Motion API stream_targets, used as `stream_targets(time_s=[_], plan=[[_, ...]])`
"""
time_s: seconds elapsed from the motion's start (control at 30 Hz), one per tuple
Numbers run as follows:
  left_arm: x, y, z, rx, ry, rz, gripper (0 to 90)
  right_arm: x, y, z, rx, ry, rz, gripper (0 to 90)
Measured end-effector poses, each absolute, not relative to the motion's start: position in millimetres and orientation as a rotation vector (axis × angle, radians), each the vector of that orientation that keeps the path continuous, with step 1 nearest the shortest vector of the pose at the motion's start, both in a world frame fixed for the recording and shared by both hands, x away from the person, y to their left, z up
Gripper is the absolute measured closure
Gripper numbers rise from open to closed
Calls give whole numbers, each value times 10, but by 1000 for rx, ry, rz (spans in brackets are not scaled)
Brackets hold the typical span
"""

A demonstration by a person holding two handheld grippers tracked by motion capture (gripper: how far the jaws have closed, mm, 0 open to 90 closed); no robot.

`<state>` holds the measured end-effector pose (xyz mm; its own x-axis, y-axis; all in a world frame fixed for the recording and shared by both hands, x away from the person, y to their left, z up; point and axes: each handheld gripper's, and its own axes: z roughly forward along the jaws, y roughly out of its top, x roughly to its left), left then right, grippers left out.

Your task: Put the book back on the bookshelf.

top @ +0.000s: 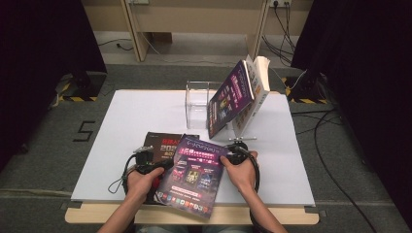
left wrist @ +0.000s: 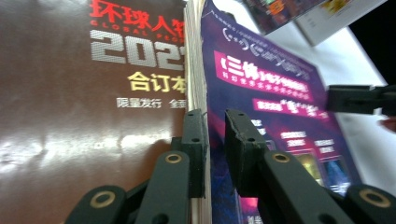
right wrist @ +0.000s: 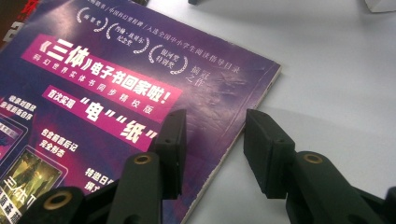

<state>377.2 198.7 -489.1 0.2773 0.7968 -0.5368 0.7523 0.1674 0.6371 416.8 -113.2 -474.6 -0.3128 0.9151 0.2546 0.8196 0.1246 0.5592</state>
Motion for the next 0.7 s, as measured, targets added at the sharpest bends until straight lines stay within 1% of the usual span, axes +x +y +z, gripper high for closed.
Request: stream_targets(time_s=[0.07,0.2,0.33,0.47,0.57,0.7], plan=[[3775,1984,-4877,1563,1464,35,769,4168,-1130,-4746,1742,2236,945,600],[3786,1975,-4871,1559,1463,3,710,4169,-1128,-4746,1733,2239,944,600],[3789,1991,-4870,1539,1462,-29,700,4164,-1124,-4746,1738,2235,943,600],[3762,1979,-4851,1568,1458,-92,684,4170,-1125,-4751,1722,2237,947,598],[3741,1928,-4851,1623,1449,-59,665,4170,-1120,-4754,1715,2238,949,598],[3770,1924,-4876,1605,1469,-87,633,4166,-1121,-4755,1716,2236,952,598]])
